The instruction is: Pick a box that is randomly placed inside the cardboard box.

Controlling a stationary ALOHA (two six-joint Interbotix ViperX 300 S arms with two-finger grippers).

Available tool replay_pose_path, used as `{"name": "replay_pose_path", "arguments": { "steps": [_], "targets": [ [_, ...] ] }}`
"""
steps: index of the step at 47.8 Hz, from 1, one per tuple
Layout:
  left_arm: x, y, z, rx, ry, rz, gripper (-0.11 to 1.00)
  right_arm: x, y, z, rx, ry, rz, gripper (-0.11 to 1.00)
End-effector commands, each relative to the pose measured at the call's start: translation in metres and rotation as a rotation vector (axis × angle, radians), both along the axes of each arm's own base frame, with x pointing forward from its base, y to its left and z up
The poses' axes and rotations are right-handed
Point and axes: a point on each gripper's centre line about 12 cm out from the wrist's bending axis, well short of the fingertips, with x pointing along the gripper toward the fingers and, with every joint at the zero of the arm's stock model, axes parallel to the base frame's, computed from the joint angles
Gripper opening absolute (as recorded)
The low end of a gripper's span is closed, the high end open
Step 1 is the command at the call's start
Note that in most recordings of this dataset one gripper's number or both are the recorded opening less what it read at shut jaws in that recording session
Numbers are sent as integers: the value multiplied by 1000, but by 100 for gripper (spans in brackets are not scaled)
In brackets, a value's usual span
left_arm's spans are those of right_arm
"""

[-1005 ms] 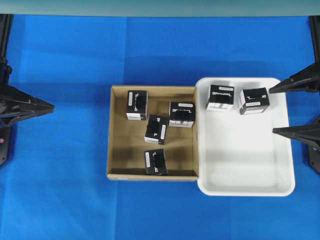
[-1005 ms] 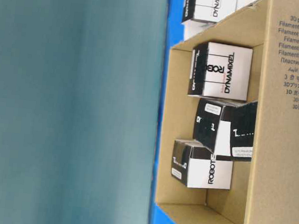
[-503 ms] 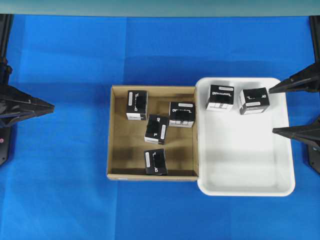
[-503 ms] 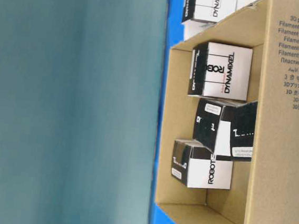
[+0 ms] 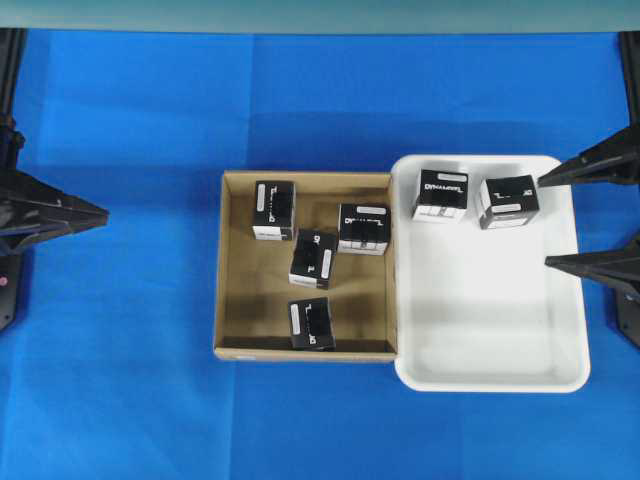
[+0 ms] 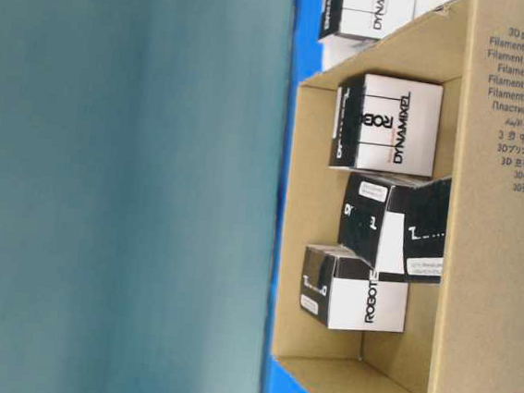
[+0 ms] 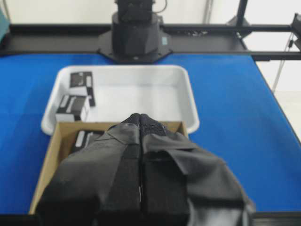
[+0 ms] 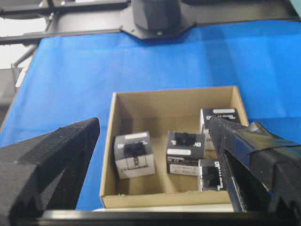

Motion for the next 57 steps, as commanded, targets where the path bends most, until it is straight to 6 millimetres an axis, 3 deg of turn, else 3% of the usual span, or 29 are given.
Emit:
{"name": "replay_pose_path", "arguments": {
  "steps": [1, 57],
  "targets": [
    [0, 0, 9, 1, -26, -2, -7, 1, 0, 4, 3, -15, 1, 98],
    [-1, -4, 7, 11, -39, -19, -7, 0, 0, 5, 2, -24, 1, 98]
  ]
}}
